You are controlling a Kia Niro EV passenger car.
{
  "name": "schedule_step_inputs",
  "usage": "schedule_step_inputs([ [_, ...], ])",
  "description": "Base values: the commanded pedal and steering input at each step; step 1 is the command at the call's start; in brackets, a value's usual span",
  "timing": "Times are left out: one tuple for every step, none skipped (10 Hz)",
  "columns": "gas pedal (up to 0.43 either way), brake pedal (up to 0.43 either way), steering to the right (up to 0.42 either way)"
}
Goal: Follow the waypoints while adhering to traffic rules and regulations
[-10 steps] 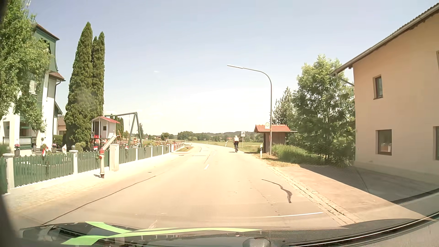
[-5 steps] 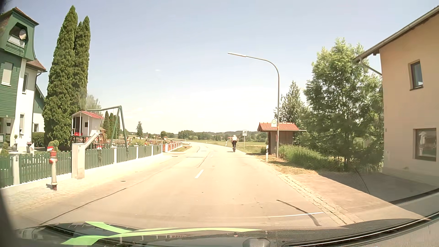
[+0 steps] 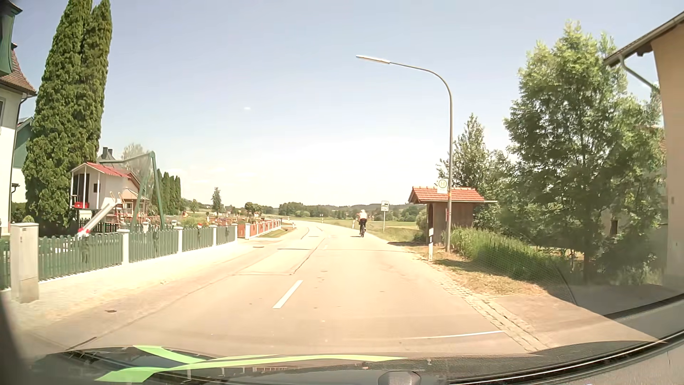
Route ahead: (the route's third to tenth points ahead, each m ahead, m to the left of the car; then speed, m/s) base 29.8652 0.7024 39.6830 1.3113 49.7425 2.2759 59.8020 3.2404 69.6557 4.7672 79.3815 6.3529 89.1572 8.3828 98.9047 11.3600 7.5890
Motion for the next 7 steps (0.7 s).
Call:
schedule_step_inputs([
  [0.299,0.000,-0.006],
  [0.299,0.000,-0.007],
  [0.299,0.000,-0.007],
  [0.299,0.000,-0.009],
  [0.299,0.000,-0.013],
  [0.299,0.000,-0.019],
  [0.299,0.000,-0.022],
])
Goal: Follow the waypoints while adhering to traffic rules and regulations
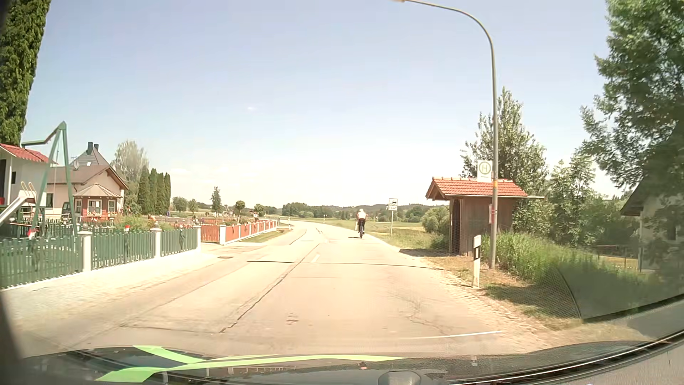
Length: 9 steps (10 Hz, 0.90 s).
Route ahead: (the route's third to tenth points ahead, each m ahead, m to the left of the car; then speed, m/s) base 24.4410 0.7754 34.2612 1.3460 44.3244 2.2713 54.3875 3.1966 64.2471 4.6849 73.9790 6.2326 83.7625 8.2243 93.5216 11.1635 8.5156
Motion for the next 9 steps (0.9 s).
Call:
schedule_step_inputs([
  [0.299,0.000,-0.024],
  [0.299,0.000,-0.025],
  [0.299,0.000,-0.025],
  [0.299,0.000,-0.025],
  [0.299,0.000,-0.025],
  [0.299,0.000,-0.025],
  [0.299,0.000,-0.025],
  [0.299,0.000,-0.025],
  [0.299,0.000,-0.026],
])
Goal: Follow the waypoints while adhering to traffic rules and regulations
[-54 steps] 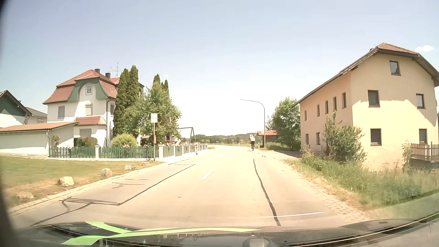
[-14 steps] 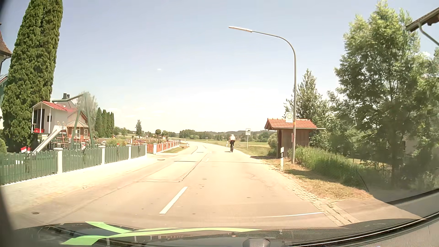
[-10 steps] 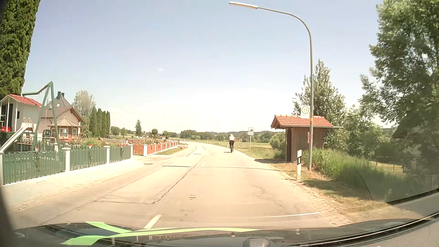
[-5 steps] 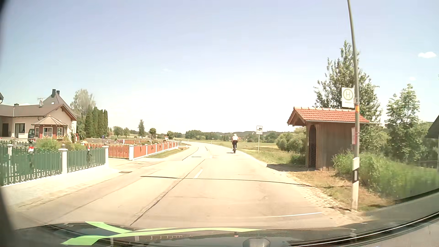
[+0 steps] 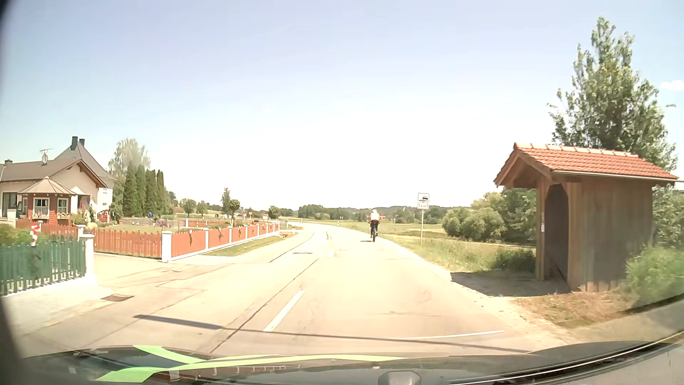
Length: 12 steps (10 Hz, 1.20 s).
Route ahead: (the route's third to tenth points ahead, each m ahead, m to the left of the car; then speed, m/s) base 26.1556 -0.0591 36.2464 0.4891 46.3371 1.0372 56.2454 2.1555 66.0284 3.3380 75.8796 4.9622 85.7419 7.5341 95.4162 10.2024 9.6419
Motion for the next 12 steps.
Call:
schedule_step_inputs([
  [0.299,0.000,-0.028],
  [0.299,0.000,-0.029],
  [0.299,0.000,-0.029],
  [0.299,0.000,-0.028],
  [0.299,0.000,-0.023],
  [0.299,0.000,-0.023],
  [0.299,0.000,-0.023],
  [0.311,0.000,-0.024],
  [0.311,0.000,-0.026],
  [0.311,0.000,-0.027],
  [0.311,0.000,-0.027],
  [0.311,0.000,-0.028],
])
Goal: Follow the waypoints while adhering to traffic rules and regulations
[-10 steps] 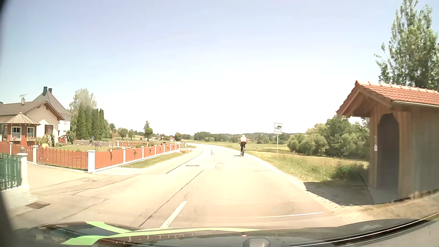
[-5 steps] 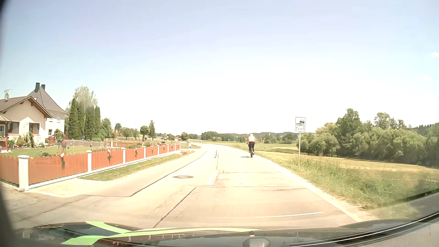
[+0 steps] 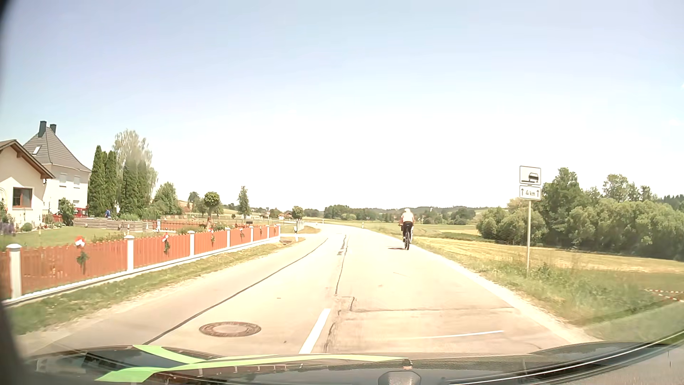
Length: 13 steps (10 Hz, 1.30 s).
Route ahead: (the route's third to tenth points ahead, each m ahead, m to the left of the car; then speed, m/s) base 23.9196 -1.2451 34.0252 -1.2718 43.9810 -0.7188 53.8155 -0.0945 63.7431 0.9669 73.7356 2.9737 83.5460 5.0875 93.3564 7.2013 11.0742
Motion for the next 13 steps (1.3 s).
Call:
schedule_step_inputs([
  [0.311,0.000,-0.031],
  [0.311,0.000,-0.034],
  [0.299,0.000,-0.035],
  [0.299,0.000,-0.035],
  [0.268,0.000,-0.033],
  [0.280,0.000,-0.029],
  [0.280,0.000,-0.023],
  [0.280,0.000,-0.015],
  [0.287,0.000,-0.010],
  [0.287,0.000,-0.007],
  [0.287,0.000,-0.006],
  [0.287,0.000,-0.006],
  [0.287,0.000,-0.005],
])
